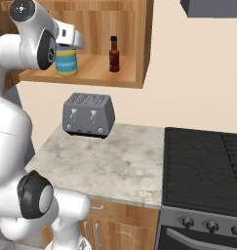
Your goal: Move the mayonnaise and condiment bottle from the cabinet to the dining counter.
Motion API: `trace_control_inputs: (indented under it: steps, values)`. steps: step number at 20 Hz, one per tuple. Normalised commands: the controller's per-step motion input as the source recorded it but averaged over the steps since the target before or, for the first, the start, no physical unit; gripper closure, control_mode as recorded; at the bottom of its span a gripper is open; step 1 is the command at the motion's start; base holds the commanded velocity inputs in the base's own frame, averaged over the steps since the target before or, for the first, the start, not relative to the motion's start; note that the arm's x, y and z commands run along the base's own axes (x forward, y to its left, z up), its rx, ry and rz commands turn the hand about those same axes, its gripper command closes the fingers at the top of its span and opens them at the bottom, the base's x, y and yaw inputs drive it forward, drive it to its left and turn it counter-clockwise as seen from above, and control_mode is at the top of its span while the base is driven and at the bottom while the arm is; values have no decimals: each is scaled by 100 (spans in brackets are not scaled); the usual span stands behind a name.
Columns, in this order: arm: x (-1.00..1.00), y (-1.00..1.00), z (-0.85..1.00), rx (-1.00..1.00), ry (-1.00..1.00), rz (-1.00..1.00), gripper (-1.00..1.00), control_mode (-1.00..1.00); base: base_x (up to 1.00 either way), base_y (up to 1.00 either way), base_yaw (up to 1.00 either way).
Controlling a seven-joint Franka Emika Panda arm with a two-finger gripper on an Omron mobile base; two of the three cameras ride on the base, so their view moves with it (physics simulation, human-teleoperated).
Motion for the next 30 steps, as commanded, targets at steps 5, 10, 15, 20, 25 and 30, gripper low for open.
trace_control_inputs:
  steps: [5,10,15,20,25,30]
  values:
    - [-86,-9,5,-1,0,0,100,-100,0,0,0]
    - [-96,-21,-8,-3,0,1,100,-100,0,0,0]
    - [-89,-16,-32,-4,-1,4,100,-100,0,0,0]
    - [-62,0,-33,0,-1,5,100,-100,0,0,0]
    - [-8,0,-1,0,0,1,100,-100,0,0,0]
    - [0,0,-5,0,0,0,100,-100,0,0,0]
